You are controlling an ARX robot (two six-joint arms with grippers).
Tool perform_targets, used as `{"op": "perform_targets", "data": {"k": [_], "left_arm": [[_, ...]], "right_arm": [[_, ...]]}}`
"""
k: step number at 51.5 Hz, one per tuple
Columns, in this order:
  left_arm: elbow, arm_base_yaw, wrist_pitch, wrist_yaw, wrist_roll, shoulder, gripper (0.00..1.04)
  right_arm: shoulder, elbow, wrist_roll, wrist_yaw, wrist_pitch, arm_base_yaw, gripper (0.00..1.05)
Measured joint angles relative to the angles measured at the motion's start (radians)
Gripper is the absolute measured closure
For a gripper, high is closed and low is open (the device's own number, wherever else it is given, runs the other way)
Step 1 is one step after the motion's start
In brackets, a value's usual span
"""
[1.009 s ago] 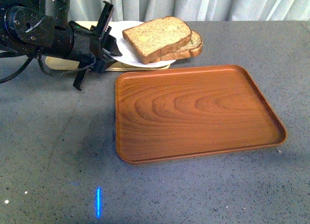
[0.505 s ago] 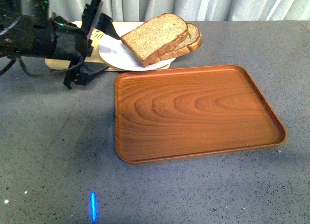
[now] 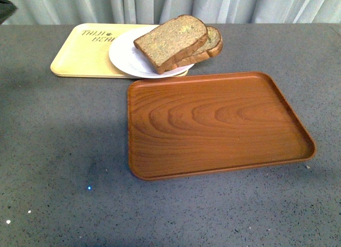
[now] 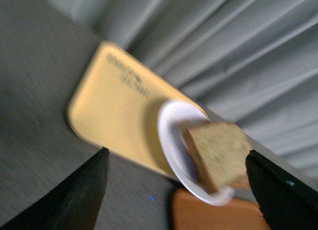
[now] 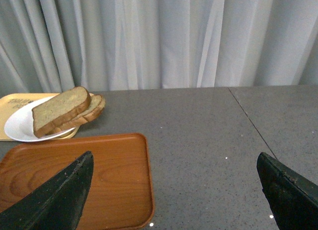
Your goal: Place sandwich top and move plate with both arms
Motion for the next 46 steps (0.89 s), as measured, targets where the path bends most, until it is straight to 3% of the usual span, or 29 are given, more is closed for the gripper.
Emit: {"op": "perform_targets", "data": {"k": [3, 6, 11, 20, 31, 36, 46], "left_arm": [[-0.059, -0.013, 0.108, -0.143, 0.201, -0.021, 0.34], [-0.117, -0.015, 0.131, -0.207, 0.390, -0.083, 0.47], [-0.206, -0.015, 0.115, -0.217, 0.560, -0.198, 0.69], [-0.312, -0.015, 0.042, -0.218, 0.616, -0.368, 1.04], [-0.378, -0.015, -0.061, -0.217, 0.627, -0.534, 1.03], [-0.389, -0.015, -0.218, -0.218, 0.629, -0.693, 1.03], [-0.439, -0.015, -0.388, -0.218, 0.632, -0.925, 1.03]], "right_arm": [[0.000, 0.000, 0.000, 0.000, 0.000, 0.000, 0.09], [0.000, 0.000, 0.000, 0.001, 0.000, 0.000, 0.09], [0.000, 0.000, 0.000, 0.001, 0.000, 0.000, 0.09], [0.000, 0.000, 0.000, 0.000, 0.000, 0.000, 0.09], [0.000, 0.000, 0.000, 0.000, 0.000, 0.000, 0.09], [0.000, 0.000, 0.000, 0.000, 0.000, 0.000, 0.09], [0.000, 0.000, 0.000, 0.000, 0.000, 0.000, 0.09]]}}
